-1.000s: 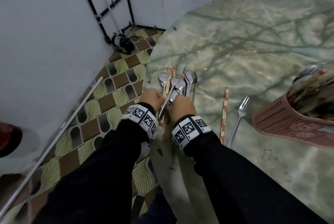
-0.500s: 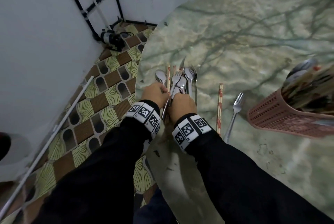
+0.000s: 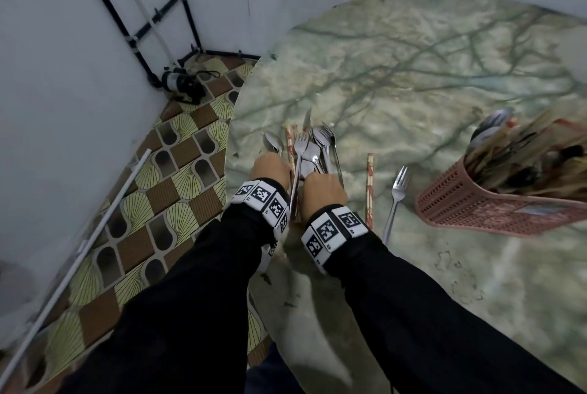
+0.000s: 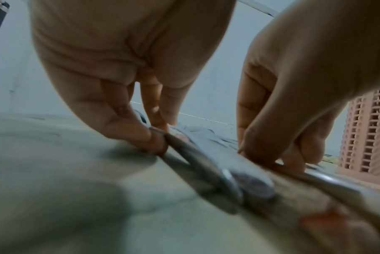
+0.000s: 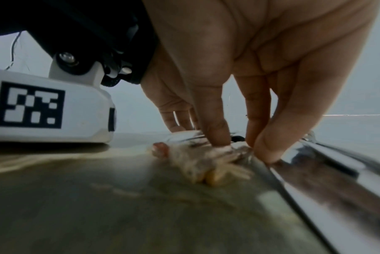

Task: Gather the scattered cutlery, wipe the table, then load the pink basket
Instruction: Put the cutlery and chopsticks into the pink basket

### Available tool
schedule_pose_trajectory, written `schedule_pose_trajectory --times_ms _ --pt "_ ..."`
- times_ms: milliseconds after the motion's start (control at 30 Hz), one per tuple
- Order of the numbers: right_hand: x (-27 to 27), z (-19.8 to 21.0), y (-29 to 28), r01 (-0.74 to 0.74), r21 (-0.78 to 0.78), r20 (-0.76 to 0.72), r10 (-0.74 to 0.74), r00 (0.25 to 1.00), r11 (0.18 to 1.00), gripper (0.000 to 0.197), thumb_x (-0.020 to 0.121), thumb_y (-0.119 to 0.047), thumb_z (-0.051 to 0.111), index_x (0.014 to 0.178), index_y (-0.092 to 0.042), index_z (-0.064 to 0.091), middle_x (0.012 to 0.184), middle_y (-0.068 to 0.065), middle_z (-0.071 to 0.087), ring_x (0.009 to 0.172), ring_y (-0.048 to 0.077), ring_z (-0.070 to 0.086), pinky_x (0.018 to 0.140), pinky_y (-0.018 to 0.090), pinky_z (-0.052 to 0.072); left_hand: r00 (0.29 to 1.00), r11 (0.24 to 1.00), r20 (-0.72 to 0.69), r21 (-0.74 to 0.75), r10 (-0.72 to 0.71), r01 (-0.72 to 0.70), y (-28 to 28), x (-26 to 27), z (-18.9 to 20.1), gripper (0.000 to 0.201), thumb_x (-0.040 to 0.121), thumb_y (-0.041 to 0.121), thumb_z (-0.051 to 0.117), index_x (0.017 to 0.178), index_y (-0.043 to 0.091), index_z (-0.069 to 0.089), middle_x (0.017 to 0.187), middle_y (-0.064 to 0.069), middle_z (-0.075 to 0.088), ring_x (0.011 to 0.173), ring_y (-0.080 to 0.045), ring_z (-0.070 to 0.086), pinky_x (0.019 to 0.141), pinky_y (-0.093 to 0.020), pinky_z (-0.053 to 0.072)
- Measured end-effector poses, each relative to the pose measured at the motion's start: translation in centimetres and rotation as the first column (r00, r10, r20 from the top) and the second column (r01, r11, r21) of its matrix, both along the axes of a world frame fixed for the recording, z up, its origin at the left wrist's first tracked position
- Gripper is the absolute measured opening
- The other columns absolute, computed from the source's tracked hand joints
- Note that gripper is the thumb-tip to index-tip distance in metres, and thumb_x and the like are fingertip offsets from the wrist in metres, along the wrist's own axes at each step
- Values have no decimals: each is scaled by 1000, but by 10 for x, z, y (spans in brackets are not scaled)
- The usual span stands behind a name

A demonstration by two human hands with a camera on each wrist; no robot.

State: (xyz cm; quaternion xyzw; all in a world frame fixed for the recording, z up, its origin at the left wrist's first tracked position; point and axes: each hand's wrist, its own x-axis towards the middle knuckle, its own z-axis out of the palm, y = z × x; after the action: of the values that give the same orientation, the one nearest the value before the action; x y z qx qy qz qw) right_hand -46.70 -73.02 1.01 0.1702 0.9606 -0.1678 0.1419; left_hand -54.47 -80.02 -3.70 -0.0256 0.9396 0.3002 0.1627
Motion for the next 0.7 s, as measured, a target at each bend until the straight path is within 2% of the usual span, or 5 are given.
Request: schedule_pose_trajectory --times_ms 100,233,367,467,700 --pt "1 0 0 4 7 -3 -4 1000 1000 28 97 -4 36 115 -2 57 117 15 59 108 29 57 80 34 47 1000 1000 -6 -25 -4 3 1 -1 -2 17 85 14 60 88 -1 69 93 -14 69 86 -28 65 69 -31 48" --pt "1 1 5 28 -11 9 -28 1000 1000 25 97 -4 38 113 0 57 115 15 61 107 31 58 80 33 46 1000 1000 -12 -22 16 -17 2 -2 -5 19 85 9 54 90 -5 67 97 -17 65 88 -30 64 68 -29 49" --pt "1 2 7 101 -60 23 -100 995 993 20 96 -9 43 106 0 58 111 15 62 103 31 59 73 32 42 998 998 35 26 52 -53 0 -6 -7 23 80 14 65 89 -7 67 100 -19 65 89 -30 65 79 -38 56" --pt "1 2 11 155 -114 32 -153 988 981 15 93 -8 50 102 0 58 110 16 62 103 31 60 82 34 48 995 996 68 60 67 -71 -1 -7 -8 31 76 18 69 92 -8 66 101 -20 64 93 -32 64 81 -39 55" --pt "-2 -4 21 257 -194 72 -247 966 947 14 87 -13 63 92 -1 58 100 13 64 94 28 63 79 32 53 990 985 55 109 128 -134 3 -1 -13 27 72 22 70 84 -3 68 97 -19 64 90 -31 65 81 -41 55"
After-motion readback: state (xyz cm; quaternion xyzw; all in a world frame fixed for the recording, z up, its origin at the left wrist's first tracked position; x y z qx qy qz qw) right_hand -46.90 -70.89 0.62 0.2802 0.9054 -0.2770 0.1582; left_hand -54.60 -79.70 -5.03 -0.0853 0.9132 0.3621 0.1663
